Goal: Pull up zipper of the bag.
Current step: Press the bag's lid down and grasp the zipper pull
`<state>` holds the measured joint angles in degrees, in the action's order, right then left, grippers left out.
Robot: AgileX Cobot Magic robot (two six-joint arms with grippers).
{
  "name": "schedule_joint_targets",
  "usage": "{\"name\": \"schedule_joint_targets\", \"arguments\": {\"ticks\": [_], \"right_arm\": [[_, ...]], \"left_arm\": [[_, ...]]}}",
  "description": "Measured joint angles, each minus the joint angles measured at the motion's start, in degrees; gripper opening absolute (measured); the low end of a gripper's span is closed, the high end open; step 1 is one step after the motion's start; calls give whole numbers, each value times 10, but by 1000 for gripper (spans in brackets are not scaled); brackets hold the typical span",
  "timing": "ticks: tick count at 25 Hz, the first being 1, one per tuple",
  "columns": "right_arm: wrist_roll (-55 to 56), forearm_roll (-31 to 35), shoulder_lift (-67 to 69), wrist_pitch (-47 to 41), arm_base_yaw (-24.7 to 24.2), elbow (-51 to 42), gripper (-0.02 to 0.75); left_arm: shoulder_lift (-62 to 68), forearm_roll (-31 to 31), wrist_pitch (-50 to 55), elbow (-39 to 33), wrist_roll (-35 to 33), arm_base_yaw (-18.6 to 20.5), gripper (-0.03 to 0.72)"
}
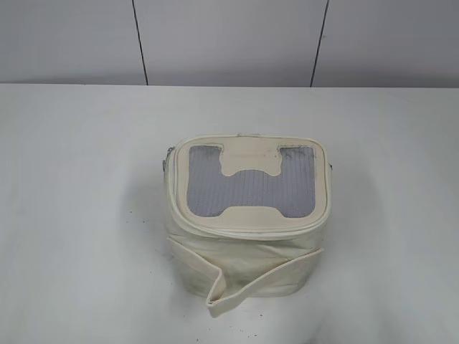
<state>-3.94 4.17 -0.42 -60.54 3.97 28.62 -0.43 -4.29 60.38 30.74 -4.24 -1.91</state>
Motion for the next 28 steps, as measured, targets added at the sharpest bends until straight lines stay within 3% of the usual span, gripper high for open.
{"name": "schedule_joint_targets", "arguments": {"ticks": [28], "right_arm": [[0, 0, 0, 0, 0, 0, 587]], "left_arm": [[0, 0, 0, 0, 0, 0, 239]]}}
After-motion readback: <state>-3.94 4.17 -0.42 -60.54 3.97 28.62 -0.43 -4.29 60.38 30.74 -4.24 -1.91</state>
